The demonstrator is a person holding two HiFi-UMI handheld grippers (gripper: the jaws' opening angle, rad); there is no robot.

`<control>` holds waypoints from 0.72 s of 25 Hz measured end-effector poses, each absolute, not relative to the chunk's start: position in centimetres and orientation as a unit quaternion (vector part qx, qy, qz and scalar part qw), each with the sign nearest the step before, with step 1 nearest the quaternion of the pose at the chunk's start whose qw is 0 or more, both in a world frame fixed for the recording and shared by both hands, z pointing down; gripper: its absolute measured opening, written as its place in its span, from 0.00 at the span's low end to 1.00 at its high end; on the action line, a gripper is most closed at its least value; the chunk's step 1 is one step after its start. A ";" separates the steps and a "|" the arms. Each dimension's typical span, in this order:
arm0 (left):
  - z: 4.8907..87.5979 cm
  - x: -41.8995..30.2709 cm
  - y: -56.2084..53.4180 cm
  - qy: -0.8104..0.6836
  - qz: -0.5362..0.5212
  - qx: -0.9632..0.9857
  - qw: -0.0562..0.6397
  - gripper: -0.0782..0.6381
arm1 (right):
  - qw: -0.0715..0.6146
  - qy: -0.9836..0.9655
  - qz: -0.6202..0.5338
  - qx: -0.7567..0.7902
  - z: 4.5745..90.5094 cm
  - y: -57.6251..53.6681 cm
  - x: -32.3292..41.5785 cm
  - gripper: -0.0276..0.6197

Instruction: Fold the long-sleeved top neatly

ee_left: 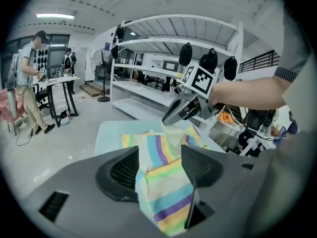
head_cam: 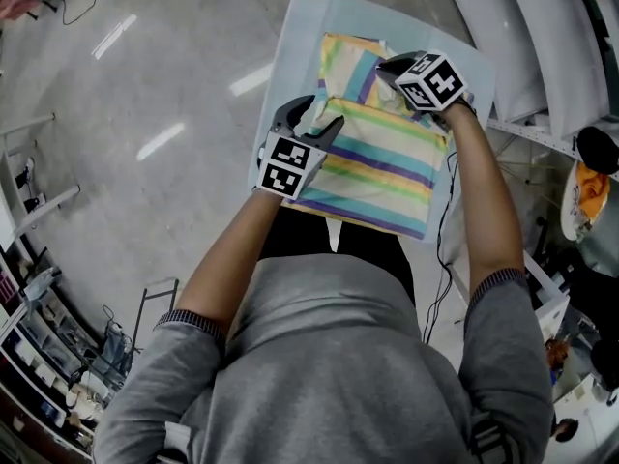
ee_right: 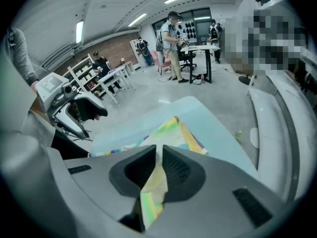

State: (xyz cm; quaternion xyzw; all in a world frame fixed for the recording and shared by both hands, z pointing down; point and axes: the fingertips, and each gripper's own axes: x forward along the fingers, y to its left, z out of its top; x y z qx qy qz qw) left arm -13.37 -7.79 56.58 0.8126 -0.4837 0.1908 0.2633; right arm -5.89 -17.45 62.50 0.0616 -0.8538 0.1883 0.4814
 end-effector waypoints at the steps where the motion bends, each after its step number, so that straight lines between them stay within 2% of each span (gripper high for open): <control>1: 56.7 -13.6 -7.8 -0.484 0.191 0.812 0.264 0.52 | 0.477 -0.854 0.199 0.059 62.8 -17.6 -6.5 0.15; 3: 57.1 -13.9 -7.6 -0.485 0.191 0.811 0.267 0.52 | 0.463 -0.856 0.224 0.056 62.6 -17.7 -7.7 0.34; 4: 57.2 -14.0 -7.6 -0.484 0.191 0.811 0.268 0.52 | 0.457 -0.858 0.229 0.060 62.2 -17.9 -8.2 0.39; 10: 57.3 -14.7 -7.7 -0.472 0.191 0.818 0.266 0.52 | 0.442 -0.862 0.214 0.125 58.9 -20.0 -7.6 0.42; 18: 56.9 -14.1 -7.5 -0.439 0.197 0.839 0.255 0.52 | 0.448 -0.836 0.228 0.220 57.9 -18.4 -0.4 0.45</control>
